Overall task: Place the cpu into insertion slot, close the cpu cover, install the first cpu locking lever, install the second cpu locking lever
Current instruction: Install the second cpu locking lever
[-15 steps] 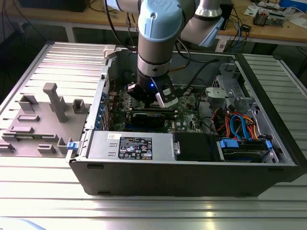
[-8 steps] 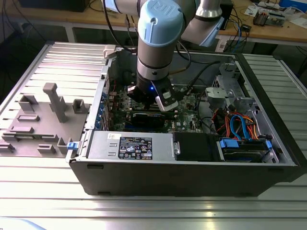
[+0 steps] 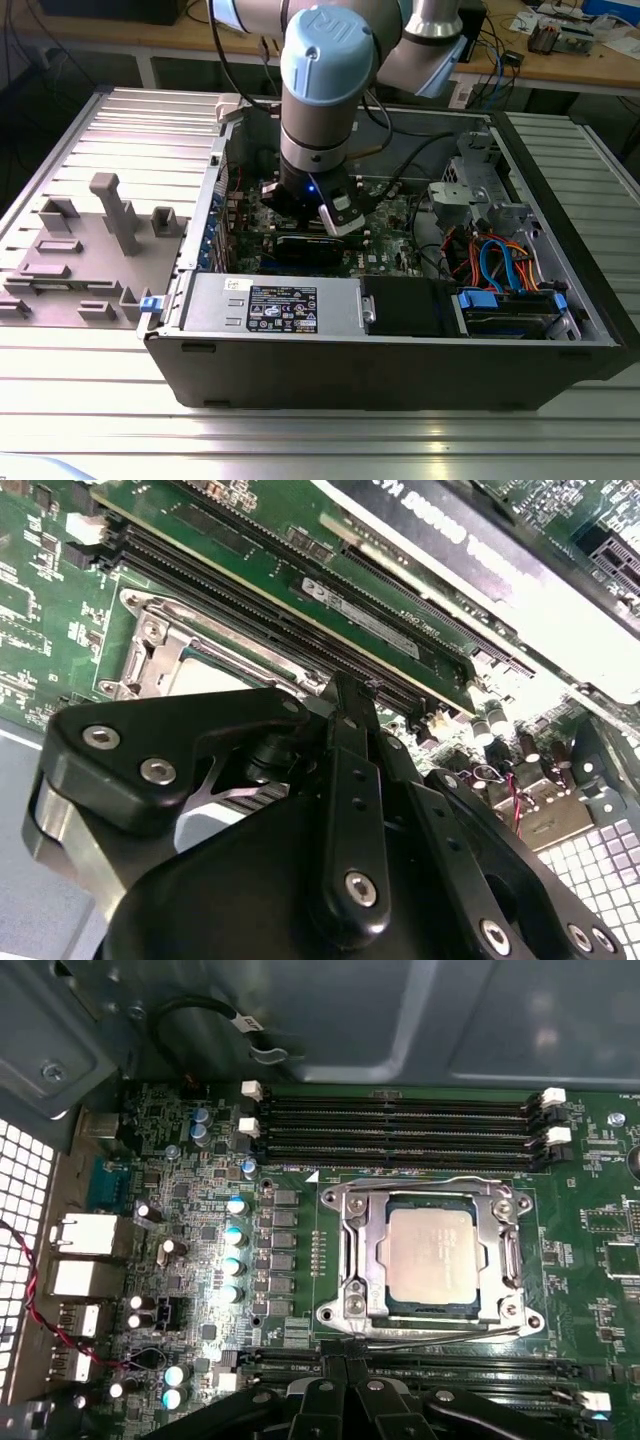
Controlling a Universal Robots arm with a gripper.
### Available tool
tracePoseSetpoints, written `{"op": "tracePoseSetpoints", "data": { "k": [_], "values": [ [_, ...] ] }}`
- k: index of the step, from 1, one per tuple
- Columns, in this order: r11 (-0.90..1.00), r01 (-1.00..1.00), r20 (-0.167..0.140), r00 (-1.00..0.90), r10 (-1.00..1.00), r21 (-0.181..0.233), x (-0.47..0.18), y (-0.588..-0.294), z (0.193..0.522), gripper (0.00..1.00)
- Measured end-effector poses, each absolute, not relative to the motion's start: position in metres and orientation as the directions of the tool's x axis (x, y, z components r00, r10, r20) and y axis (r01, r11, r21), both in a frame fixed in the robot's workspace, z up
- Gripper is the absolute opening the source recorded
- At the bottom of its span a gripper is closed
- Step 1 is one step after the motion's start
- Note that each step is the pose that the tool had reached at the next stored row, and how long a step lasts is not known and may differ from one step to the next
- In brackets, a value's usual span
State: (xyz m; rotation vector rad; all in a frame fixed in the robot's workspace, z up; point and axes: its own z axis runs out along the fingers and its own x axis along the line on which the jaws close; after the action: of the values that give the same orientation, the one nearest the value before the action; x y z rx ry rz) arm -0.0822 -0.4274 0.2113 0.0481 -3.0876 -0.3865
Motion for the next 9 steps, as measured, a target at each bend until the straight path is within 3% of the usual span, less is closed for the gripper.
{"op": "tracePoseSetpoints", "data": {
  "k": [9],
  "values": [
    [0.968, -0.025, 0.026, -0.999, -0.033, 0.250, -0.0823, -0.4260, 0.2037, 0.11]
  ]
}}
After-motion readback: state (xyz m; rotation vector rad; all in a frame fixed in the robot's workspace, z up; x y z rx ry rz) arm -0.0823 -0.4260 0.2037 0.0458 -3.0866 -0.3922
